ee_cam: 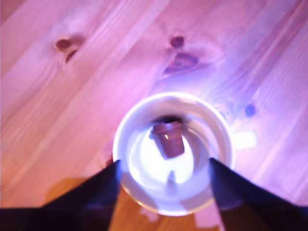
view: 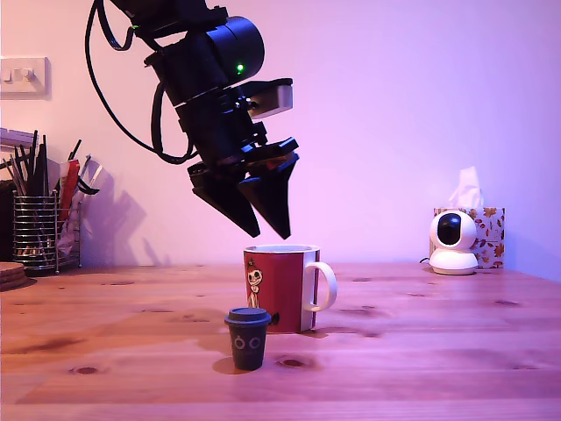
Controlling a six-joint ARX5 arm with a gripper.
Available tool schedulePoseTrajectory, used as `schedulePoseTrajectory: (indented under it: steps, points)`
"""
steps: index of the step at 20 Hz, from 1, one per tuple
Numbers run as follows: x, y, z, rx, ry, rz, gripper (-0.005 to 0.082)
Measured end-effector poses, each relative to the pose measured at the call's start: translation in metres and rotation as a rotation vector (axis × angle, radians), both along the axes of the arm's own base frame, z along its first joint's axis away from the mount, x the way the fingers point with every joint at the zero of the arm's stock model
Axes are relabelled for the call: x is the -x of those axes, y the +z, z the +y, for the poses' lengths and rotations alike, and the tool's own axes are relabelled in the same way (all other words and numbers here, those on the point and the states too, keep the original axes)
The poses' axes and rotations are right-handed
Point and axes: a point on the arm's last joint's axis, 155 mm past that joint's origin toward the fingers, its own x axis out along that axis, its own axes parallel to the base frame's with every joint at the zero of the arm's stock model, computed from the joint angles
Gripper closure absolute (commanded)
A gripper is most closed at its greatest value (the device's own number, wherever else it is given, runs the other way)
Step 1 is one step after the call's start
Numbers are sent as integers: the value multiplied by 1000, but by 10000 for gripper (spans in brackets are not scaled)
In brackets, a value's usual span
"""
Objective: Pick up the coffee capsules on the table and drop them inside the coffee cup
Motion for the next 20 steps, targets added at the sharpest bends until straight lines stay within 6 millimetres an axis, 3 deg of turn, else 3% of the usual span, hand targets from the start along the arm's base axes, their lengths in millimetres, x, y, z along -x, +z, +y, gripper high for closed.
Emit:
schedulePoseTrajectory:
  steps: [2, 5, 14, 17, 20]
  points:
    - [1, -1, 1, -3, 0, 5, 794]
    - [1, 1, -3, 14, -7, 2, 793]
    - [-1, 26, -39, 208, -87, -18, 793]
    - [-2, 41, -46, 273, -110, -29, 793]
    - [0, 77, -43, 349, -121, -64, 793]
